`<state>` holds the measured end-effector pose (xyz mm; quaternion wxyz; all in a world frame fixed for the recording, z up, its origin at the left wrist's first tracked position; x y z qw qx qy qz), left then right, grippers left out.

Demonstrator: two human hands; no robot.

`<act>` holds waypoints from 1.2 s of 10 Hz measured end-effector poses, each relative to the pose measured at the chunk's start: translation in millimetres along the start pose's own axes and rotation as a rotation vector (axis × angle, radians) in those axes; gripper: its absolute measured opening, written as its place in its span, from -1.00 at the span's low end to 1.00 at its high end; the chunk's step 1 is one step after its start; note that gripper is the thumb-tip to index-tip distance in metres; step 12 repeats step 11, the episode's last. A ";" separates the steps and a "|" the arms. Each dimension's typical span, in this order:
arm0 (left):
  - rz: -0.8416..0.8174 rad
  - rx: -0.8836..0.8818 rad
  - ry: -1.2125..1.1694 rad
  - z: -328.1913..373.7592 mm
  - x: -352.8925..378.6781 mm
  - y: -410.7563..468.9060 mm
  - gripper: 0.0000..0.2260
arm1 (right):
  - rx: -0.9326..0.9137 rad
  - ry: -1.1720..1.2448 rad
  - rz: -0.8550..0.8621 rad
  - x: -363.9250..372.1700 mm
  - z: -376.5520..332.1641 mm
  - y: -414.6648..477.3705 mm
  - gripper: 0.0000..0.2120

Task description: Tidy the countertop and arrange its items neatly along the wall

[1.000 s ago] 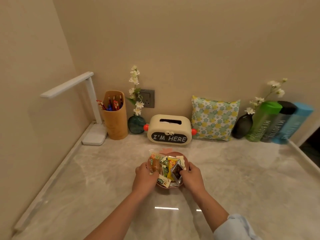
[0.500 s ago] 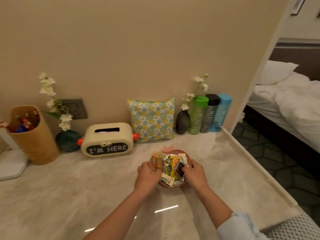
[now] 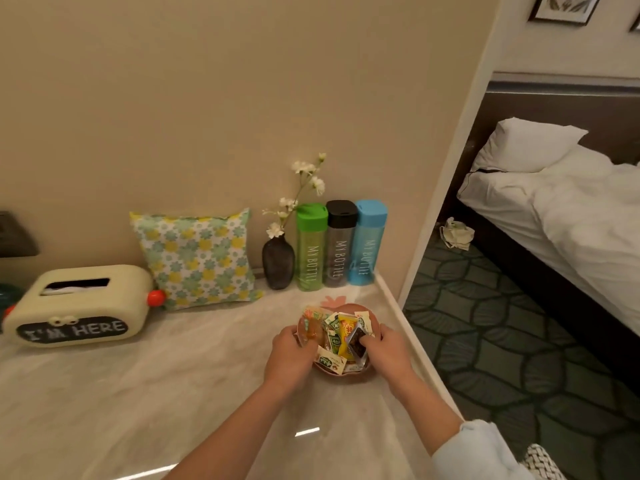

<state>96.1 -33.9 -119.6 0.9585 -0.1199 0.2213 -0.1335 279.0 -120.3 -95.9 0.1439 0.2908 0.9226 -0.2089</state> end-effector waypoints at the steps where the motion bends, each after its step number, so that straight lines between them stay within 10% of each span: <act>1: 0.032 -0.005 0.001 9.7 12.7 6.8 -0.82 | 0.000 -0.014 -0.051 -8.6 -1.2 15.8 -0.80; 5: 0.099 -0.020 -0.050 17.8 39.8 34.1 -0.81 | 0.015 0.120 -0.024 -20.4 -5.7 41.0 -0.48; 10: 0.086 -0.136 -0.049 14.4 26.9 23.5 -0.30 | -0.119 -0.050 0.096 -34.2 -21.1 20.9 -0.55; 12: 0.067 -0.098 -0.130 24.9 17.0 7.0 -0.43 | -0.234 0.048 0.074 -29.6 -36.8 9.4 -0.73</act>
Point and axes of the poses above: each hand's wrist, its own y-axis towards the middle knuckle, its own x-axis out of the palm, z = x × y, the point moved 8 cm from there along y, towards the middle knuckle, and after that the axes turned 1 degree about -x, right-handed, at the moved point
